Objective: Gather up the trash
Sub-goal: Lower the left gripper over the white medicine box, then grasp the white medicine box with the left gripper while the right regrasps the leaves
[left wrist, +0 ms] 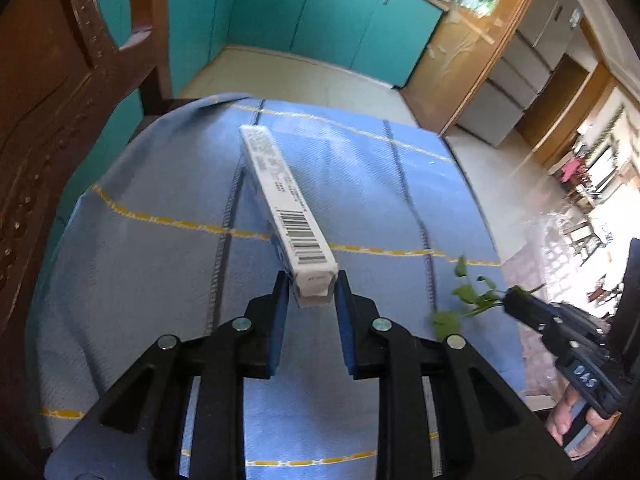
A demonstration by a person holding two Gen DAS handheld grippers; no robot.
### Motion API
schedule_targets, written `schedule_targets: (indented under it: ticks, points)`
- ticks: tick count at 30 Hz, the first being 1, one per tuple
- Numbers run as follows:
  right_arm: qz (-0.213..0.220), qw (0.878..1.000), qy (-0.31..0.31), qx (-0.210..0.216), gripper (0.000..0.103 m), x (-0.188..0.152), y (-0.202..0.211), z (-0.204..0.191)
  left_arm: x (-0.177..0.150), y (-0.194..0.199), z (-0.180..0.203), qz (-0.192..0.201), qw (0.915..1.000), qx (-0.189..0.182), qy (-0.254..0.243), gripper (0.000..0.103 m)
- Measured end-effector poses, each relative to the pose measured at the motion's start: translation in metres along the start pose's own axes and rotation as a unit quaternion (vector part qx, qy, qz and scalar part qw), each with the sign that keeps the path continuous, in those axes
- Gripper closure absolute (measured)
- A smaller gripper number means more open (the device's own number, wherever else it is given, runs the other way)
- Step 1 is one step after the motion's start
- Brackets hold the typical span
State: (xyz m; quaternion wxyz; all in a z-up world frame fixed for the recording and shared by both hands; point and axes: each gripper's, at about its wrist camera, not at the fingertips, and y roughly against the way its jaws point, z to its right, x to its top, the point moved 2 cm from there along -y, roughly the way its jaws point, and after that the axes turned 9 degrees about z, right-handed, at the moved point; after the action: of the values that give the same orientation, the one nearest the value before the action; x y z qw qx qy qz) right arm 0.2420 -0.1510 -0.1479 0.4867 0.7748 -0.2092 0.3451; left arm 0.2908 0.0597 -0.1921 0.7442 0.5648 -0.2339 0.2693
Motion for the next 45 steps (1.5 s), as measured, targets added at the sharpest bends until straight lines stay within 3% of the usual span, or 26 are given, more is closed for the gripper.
schedule_targets:
  ticks: [2, 4, 5, 7, 12, 16, 19, 23, 29, 37, 40, 42, 45]
  points:
    - [-0.002, 1.000, -0.002, 0.001, 0.099, 0.000, -0.001, 0.000, -0.002, 0.002, -0.003, 0.003, 0.9999, 0.011, 0.007, 0.043]
    - [-0.006, 1.000, -0.005, -0.002, 0.099, -0.001, -0.002, 0.001, 0.000, 0.005, -0.007, 0.011, 0.9996, 0.015, 0.020, 0.028]
    - [-0.008, 1.000, -0.006, -0.004, 0.098, -0.002, -0.003, 0.002, 0.002, 0.006, -0.009, 0.017, 0.9994, 0.021, 0.023, 0.025]
    - [-0.007, 1.000, -0.011, -0.010, 0.091, -0.002, -0.004, 0.004, 0.005, 0.000, -0.010, 0.019, 0.9989, 0.038, 0.019, 0.025]
    - [0.014, 0.999, -0.021, -0.026, 0.051, 0.001, 0.001, 0.009, 0.009, -0.015, -0.009, 0.018, 0.9958, 0.089, 0.008, 0.025]
    - [0.008, 0.999, -0.012, -0.028, 0.041, -0.001, -0.001, 0.008, 0.012, -0.026, -0.007, 0.015, 0.9942, 0.107, -0.002, 0.025]
    - [-0.005, 0.999, 0.018, -0.041, 0.040, -0.007, -0.005, 0.001, 0.007, -0.030, -0.005, 0.007, 0.9931, 0.116, -0.010, 0.025]
    - [-0.012, 0.997, 0.054, -0.061, 0.040, -0.012, -0.012, -0.007, 0.003, -0.032, -0.005, -0.001, 0.9921, 0.125, -0.012, 0.035]
    - [-0.020, 0.993, 0.095, -0.063, 0.040, -0.019, -0.019, -0.025, -0.001, -0.034, -0.011, -0.009, 0.9913, 0.131, -0.006, 0.035]
    - [-0.044, 0.988, 0.121, -0.088, 0.040, -0.031, -0.035, -0.029, -0.001, -0.034, -0.009, -0.006, 0.9913, 0.131, -0.011, 0.034]
    - [-0.047, 0.988, 0.116, -0.090, 0.040, -0.032, -0.037, -0.026, 0.000, -0.037, -0.009, -0.007, 0.9910, 0.133, -0.013, 0.040]
    - [-0.046, 0.988, 0.113, -0.093, 0.049, -0.032, -0.038, -0.025, -0.002, -0.035, -0.009, -0.004, 0.9899, 0.141, -0.017, 0.047]
    - [-0.042, 0.988, 0.107, -0.099, 0.060, -0.030, -0.037, -0.022, -0.003, -0.033, -0.008, 0.000, 0.9882, 0.150, -0.029, 0.049]
